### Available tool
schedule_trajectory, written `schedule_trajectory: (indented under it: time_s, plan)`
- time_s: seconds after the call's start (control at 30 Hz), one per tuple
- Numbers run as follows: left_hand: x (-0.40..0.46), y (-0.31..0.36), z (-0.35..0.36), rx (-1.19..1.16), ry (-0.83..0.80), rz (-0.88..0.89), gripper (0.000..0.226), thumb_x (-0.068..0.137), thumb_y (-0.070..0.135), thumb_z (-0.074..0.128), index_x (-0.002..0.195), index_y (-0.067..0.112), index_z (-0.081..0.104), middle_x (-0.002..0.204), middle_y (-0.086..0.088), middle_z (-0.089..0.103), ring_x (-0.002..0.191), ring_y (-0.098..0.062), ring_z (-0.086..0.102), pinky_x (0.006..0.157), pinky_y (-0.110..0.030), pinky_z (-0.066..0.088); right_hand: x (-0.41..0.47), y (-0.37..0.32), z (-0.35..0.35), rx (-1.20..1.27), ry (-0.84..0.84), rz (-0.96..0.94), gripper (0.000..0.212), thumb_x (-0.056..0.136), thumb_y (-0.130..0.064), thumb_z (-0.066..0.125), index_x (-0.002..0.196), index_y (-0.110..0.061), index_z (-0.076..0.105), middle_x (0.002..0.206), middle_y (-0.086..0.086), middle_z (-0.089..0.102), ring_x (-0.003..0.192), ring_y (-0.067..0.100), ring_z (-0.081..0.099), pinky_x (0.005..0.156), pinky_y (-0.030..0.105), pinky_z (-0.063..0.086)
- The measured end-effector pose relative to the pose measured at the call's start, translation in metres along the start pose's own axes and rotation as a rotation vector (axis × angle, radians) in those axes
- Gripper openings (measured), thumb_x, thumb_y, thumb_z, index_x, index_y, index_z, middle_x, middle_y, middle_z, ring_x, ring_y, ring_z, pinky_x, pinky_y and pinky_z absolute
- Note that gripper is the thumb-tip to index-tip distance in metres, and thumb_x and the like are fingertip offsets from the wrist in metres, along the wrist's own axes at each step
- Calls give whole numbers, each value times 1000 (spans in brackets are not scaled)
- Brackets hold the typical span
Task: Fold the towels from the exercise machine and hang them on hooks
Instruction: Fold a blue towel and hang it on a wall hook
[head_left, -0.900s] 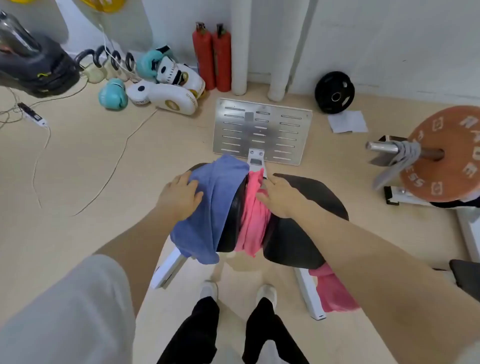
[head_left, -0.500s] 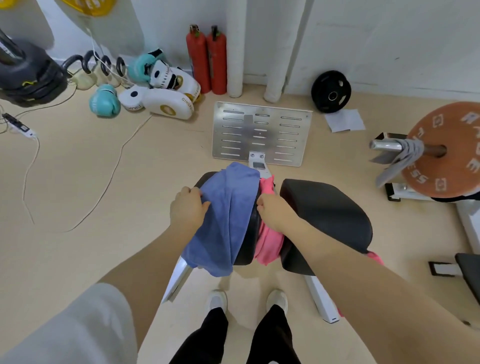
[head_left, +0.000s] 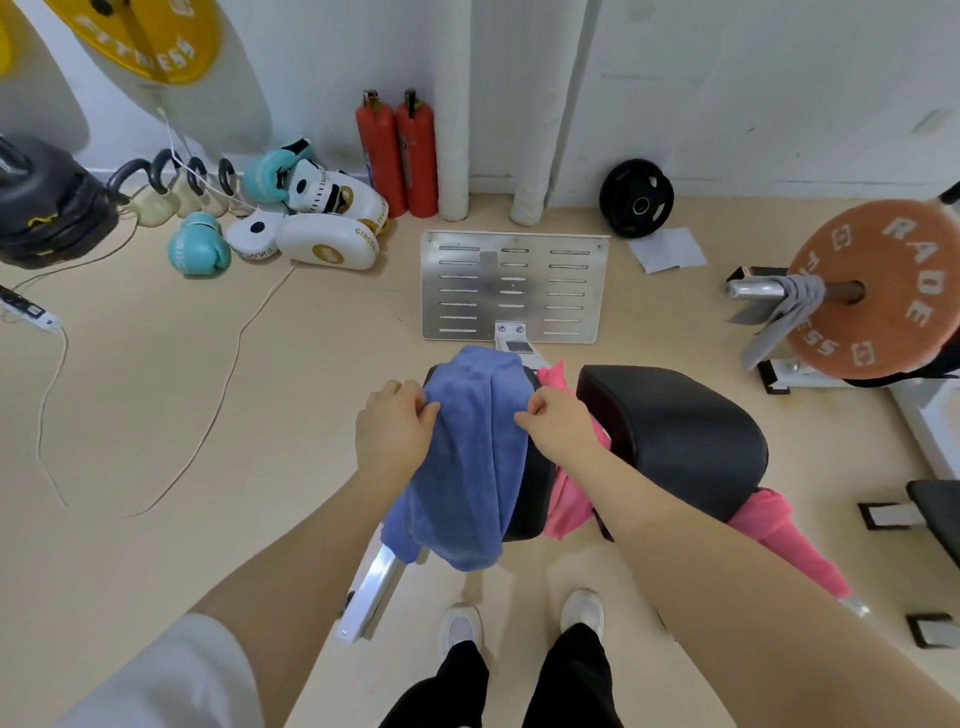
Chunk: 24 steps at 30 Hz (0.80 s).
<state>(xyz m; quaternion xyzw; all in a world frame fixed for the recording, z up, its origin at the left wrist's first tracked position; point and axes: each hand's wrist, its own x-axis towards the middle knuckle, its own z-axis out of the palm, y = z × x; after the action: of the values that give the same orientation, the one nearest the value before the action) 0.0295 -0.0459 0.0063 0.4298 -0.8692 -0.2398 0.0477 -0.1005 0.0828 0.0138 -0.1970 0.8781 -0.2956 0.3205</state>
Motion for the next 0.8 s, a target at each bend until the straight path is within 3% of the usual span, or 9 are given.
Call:
schedule_trajectory:
  time_s: [0.1, 0.23, 0.3, 0.37, 0.43, 0.53, 0.63, 0.73, 0.8]
  plan:
    - [4, 12, -30, -234, 27, -43, 19, 90, 25, 52, 77, 11, 51, 72, 0, 51, 74, -24, 49, 59, -30, 35, -6, -18, -18, 141, 104, -43, 14, 84, -7, 53, 74, -10, 44, 69, 7, 46, 66, 18, 41, 65, 29, 37]
    - [4, 45, -78, -769, -17, -85, 20, 91, 21, 52, 74, 12, 53, 70, -3, 55, 66, -17, 50, 60, -23, 40, -15, -47, -45, 517, 237, -80, 18, 89, -7, 48, 74, -17, 44, 69, 3, 51, 63, 17, 48, 63, 28, 45]
    - [-3, 61, -95, -992, -88, -75, 19, 93, 19, 50, 77, 10, 52, 73, -8, 54, 67, -17, 49, 62, -25, 43, -22, -62, -56, 652, 233, -142, 11, 91, -9, 47, 94, -19, 49, 85, 3, 59, 76, 17, 56, 71, 28, 48]
    - [-11, 78, -107, -1121, -134, -42, 20, 95, 20, 49, 78, 10, 52, 78, -10, 53, 70, -15, 51, 65, -23, 47, -31, -72, -62, 673, 175, -209, 32, 93, -14, 48, 124, -21, 44, 115, 1, 55, 105, 16, 54, 93, 30, 46]
    - [-17, 93, -114, -1159, -152, -29, 20, 94, 20, 50, 77, 12, 56, 77, -7, 58, 69, -10, 57, 64, -17, 51, -42, -80, -63, 649, 133, -270, 42, 94, -17, 46, 135, -21, 40, 128, -3, 46, 121, 15, 47, 106, 36, 40]
    - [-23, 109, -116, -1151, -224, -16, 19, 92, 24, 55, 77, 12, 58, 84, -16, 57, 80, -22, 56, 77, -29, 48, -62, -91, -61, 678, 31, -367, 45, 89, -24, 49, 133, -17, 45, 133, 1, 50, 124, 20, 49, 107, 43, 41]
    - [-32, 119, -121, -1209, -289, 100, 19, 90, 21, 58, 73, 13, 59, 76, -8, 63, 77, -18, 58, 75, -28, 47, -80, -93, -69, 709, 2, -459, 51, 91, -15, 52, 140, -12, 37, 141, 7, 46, 131, 17, 42, 111, 34, 36]
    - [-41, 134, -137, -1103, -233, 280, 28, 89, 14, 58, 62, 20, 61, 65, -3, 59, 66, -11, 54, 67, -25, 46, -99, -94, -90, 595, -30, -588, 44, 81, -12, 58, 124, -16, 51, 118, -1, 61, 114, 12, 56, 100, 29, 45]
    - [-45, 148, -150, -798, -96, 435, 23, 84, 16, 64, 62, 19, 57, 60, -5, 53, 60, -7, 49, 64, -20, 42, -111, -97, -99, 411, -4, -620, 24, 85, -12, 60, 106, -24, 57, 100, -8, 64, 98, 7, 61, 88, 23, 49]
